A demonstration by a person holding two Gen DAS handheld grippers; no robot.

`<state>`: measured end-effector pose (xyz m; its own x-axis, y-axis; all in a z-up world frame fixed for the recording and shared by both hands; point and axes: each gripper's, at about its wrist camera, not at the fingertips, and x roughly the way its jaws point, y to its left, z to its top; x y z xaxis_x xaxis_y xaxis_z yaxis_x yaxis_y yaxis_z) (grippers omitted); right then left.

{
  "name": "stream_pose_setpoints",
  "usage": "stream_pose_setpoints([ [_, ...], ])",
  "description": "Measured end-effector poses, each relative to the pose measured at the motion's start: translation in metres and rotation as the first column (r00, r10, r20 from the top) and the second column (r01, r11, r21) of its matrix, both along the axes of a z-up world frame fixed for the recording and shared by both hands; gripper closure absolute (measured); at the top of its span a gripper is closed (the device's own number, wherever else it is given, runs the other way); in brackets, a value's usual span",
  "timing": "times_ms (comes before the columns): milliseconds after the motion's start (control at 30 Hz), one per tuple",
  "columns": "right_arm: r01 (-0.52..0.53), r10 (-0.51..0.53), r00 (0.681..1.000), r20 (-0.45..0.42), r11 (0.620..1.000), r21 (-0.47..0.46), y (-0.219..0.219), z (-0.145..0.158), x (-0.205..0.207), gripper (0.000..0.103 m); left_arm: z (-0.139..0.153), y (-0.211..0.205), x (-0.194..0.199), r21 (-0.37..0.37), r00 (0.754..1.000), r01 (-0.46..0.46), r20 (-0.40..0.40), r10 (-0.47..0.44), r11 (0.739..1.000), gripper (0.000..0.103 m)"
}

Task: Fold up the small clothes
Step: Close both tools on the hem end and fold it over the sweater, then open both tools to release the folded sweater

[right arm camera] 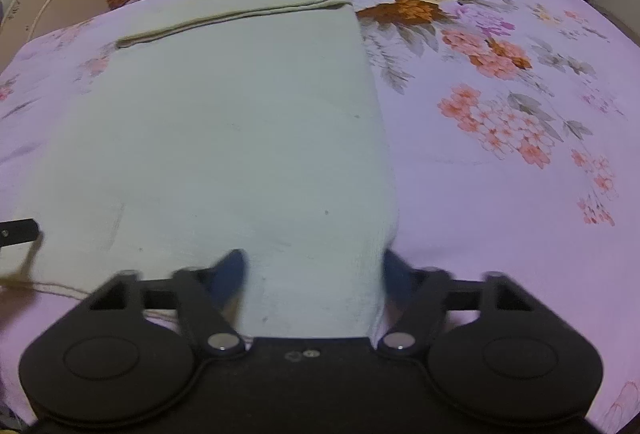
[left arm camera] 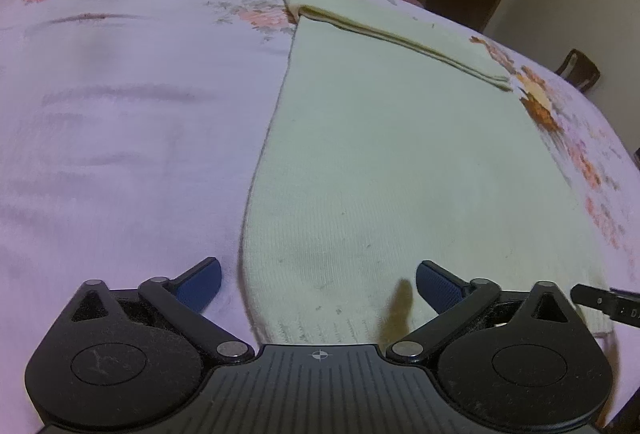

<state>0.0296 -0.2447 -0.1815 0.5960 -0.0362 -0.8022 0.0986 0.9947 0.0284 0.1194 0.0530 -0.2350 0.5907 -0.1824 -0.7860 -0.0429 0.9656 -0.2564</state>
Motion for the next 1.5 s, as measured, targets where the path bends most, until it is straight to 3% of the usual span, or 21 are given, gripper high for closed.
stream_pose_setpoints([
  [67,-0.005,0.005,1.000,-0.001,1.000,0.024,-0.001,0.001,0.001,0.070,0.002,0.001,0.000,-0.005,1.000,0.004,-0.001,-0.004,1.000,0.022],
  [133,-0.009,0.009,1.000,-0.011,0.999,0.047,-0.001,0.002,0.002,0.074,0.003,0.003,0.000,-0.033,1.000,0.016,-0.010,-0.016,0.999,0.036],
  [267,-0.023,0.027,0.999,-0.038,0.995,0.101,-0.001,0.003,0.005,0.085,0.003,0.008,0.003,-0.120,0.998,0.022,-0.053,-0.029,0.992,0.045],
  [333,-0.022,0.027,0.999,-0.047,0.992,0.121,-0.003,0.002,0.007,0.086,0.001,0.009,0.007,-0.152,0.997,0.034,-0.068,-0.044,0.988,0.062],
  [400,-0.008,0.017,0.999,-0.052,0.986,0.168,-0.008,0.001,0.009,0.090,-0.003,0.013,0.014,-0.203,0.994,0.031,-0.094,-0.051,0.979,0.088],
  [433,-0.002,0.013,0.999,-0.050,0.977,0.213,-0.011,0.003,0.010,0.093,-0.003,0.016,0.017,-0.235,0.993,0.027,-0.104,-0.052,0.972,0.093],
  [500,-0.005,0.011,1.000,-0.018,0.960,0.282,-0.016,0.012,0.011,0.094,0.000,0.020,0.023,-0.275,0.994,0.019,-0.097,-0.047,0.961,0.093],
  [733,-0.052,0.024,0.996,0.089,0.943,0.328,-0.020,0.048,0.032,0.094,0.035,0.017,0.056,-0.317,0.998,0.061,0.046,-0.049,0.946,0.093],
  [1067,-0.097,0.016,0.969,0.247,0.942,0.320,-0.037,0.089,0.127,0.094,0.067,0.009,0.170,-0.341,0.982,0.056,0.187,0.009,0.939,0.093],
  [1233,-0.094,-0.005,0.960,0.281,0.937,0.338,-0.051,0.089,0.192,0.094,0.071,0.004,0.237,-0.335,0.971,0.027,0.231,0.055,0.942,0.093],
  [1500,-0.047,-0.054,0.969,0.242,0.919,0.391,-0.072,0.052,0.311,0.094,0.034,-0.008,0.339,-0.303,0.969,-0.062,0.209,0.130,0.951,0.093],
])
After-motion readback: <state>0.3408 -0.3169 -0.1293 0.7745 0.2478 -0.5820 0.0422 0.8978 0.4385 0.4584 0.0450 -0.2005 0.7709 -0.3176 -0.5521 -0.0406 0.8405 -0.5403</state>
